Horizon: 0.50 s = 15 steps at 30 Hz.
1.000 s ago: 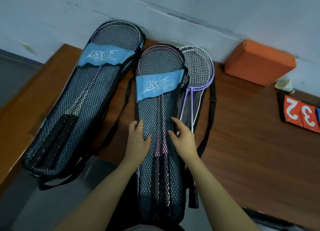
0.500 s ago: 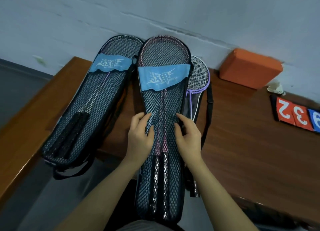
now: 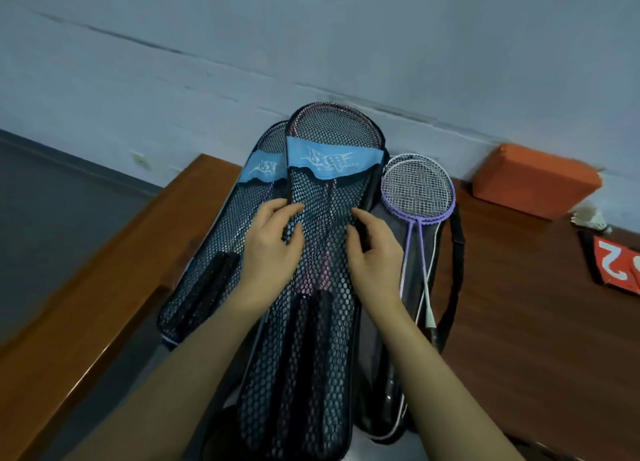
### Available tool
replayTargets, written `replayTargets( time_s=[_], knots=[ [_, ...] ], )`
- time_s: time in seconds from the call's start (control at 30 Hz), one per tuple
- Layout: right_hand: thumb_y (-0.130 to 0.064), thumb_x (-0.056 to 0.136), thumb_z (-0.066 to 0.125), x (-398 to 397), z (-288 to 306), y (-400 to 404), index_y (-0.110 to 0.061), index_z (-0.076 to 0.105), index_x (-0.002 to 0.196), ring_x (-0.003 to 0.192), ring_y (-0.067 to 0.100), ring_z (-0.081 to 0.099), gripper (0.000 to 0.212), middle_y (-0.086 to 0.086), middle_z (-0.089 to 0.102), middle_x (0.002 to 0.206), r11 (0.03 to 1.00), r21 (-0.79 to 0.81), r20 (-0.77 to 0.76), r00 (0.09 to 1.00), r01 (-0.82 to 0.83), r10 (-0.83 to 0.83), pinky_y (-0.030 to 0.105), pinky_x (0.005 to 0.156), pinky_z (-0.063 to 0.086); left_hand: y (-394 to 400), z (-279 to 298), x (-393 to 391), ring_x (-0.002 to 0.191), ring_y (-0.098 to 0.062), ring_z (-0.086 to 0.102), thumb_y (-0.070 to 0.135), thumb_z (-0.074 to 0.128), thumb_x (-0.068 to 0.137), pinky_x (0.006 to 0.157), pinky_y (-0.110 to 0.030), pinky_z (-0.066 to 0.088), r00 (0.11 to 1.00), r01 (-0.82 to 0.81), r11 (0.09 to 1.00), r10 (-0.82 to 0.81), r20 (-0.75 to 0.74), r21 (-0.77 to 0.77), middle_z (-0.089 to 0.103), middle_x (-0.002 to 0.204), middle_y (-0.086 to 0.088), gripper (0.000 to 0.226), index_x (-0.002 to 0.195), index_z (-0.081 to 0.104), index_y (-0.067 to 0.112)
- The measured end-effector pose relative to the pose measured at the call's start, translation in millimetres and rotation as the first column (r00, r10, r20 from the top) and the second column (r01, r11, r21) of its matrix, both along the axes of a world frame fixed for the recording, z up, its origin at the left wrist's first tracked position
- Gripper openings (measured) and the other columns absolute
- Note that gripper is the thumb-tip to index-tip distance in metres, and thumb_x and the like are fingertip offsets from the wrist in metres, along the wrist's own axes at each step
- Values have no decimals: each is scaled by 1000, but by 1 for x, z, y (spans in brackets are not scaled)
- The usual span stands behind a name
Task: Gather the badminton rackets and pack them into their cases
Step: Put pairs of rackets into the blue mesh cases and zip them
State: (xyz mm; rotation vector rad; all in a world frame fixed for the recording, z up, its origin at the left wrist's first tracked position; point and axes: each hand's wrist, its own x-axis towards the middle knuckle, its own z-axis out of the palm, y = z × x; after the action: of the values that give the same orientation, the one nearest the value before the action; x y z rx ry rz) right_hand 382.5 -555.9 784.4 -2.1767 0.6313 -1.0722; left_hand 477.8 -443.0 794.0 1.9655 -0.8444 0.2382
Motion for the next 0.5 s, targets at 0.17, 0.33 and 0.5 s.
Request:
replayTargets(
  time_s=[0.17,0.33,0.5],
  knots=[
    [-9,90,56,55,-11,16,-4,61,116,82,4,54,27,6,65,95,998,-38,-19,999,45,-46,15,73,42,17,-10,59,109,-18,53,4,61,85,94,-8,31,999,31,1000,-31,-16,-1,57,116,-10,29,113,63,7],
    [-12,90,53,120,-23,34,-7,62,115,86,10,58,27,5,66,96,986,-120,-83,988,117,-127,18,73,43,32,-20,134,108,-18,53,2,61,84,94,-14,35,997,77,997,-78,7,13,58,113,-12,29,112,63,4],
    [-13,92,53,172,-38,46,-8,61,116,91,16,60,26,5,65,102,984,-105,-202,966,145,-164,28,72,46,37,-40,190,107,-23,55,0,60,84,94,-11,32,993,119,990,-117,-31,76,57,113,-17,28,111,63,-1]
  ],
)
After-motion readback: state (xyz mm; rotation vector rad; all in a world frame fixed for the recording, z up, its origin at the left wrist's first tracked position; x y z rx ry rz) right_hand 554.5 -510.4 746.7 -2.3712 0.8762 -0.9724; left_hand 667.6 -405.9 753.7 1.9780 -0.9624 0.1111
